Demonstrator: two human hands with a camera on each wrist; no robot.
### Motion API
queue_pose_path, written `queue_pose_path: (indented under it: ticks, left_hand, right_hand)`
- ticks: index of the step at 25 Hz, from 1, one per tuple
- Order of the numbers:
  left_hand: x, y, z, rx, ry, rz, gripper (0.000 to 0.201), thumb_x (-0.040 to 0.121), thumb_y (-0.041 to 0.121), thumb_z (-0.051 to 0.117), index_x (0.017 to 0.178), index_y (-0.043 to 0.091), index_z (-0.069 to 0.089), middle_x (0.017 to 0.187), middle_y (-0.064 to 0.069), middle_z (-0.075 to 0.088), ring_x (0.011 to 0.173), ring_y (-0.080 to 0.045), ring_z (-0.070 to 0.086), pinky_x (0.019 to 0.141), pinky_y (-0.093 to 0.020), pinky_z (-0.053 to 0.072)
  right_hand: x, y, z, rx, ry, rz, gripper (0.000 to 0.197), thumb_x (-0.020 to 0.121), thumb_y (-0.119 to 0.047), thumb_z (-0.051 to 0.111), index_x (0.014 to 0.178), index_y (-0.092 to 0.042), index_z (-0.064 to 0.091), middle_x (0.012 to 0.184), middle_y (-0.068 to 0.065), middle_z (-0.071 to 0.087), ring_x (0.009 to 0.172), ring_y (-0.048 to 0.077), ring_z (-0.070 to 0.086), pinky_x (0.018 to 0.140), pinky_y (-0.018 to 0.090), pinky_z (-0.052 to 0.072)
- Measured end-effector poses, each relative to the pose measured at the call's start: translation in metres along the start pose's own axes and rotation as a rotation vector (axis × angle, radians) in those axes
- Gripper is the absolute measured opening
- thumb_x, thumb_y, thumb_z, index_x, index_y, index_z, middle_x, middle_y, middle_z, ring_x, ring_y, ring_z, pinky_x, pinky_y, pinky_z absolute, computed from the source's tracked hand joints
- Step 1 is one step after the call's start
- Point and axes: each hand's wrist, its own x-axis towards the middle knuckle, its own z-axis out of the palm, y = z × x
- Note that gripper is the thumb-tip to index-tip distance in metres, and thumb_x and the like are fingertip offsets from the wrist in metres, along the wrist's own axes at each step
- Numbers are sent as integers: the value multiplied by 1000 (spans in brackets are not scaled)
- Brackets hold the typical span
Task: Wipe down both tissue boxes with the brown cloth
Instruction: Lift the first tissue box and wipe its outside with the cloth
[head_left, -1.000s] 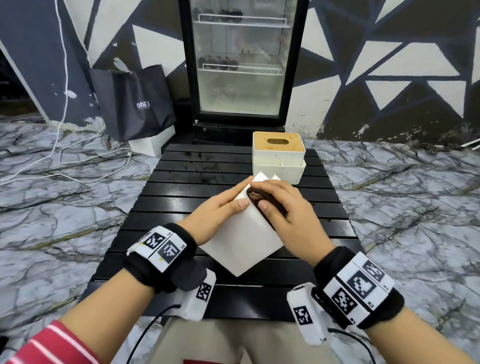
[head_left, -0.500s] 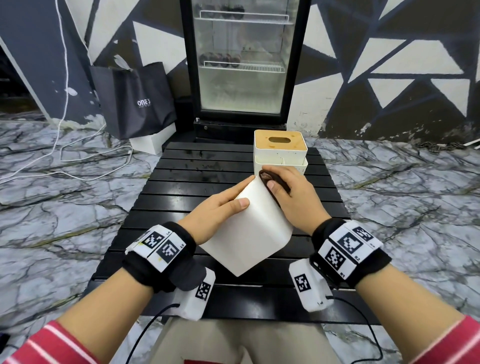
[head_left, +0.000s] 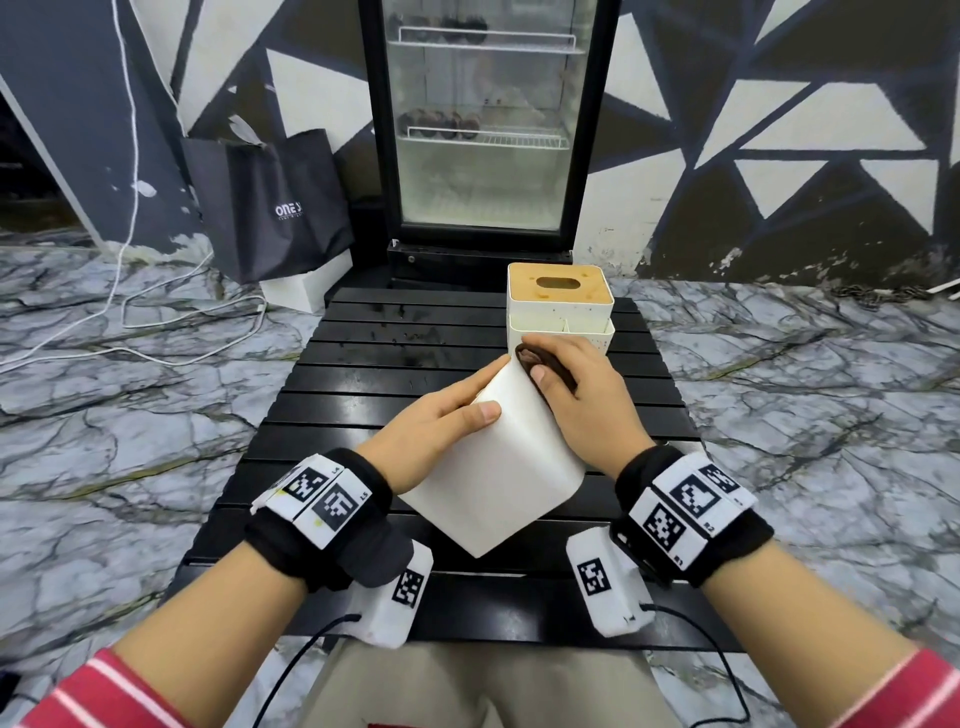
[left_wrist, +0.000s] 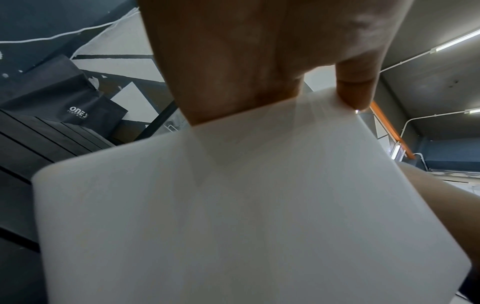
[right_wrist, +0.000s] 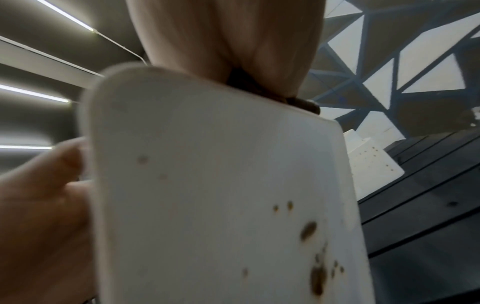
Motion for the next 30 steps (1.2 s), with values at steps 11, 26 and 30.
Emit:
queue_pose_path:
  ticks: [11,26,30]
  left_hand:
    - [7,-3,-2,11,0,5,43,83,39,46,125,52,45,121,21,61,110,3,58,90,-9,42]
    - [14,-1,-6,-14,11,-10,45,83,36,44,127,45,44,117,25,60,105,10,57,79,0,38]
    - [16,-3,-9,-75,21,-56,53,79,37,47,132,41,45,123,14,62,105,0,61,82,-9,43]
  right_hand:
    - [-45,-11,-7,69,-48,-131,34,86,-28,47,120,-32,54,113,-27,47,112,4,42,99,13,29]
    - [-41,-9,-6,82,-41,-119,34,87,-29,46,119,-32,54,115,-19,51,113,7,42,99,17,31]
    - [-30,10,-7,81,-2,-49,30,89,-23,50,118,-27,57,115,-15,52,115,16,45,100,22,33]
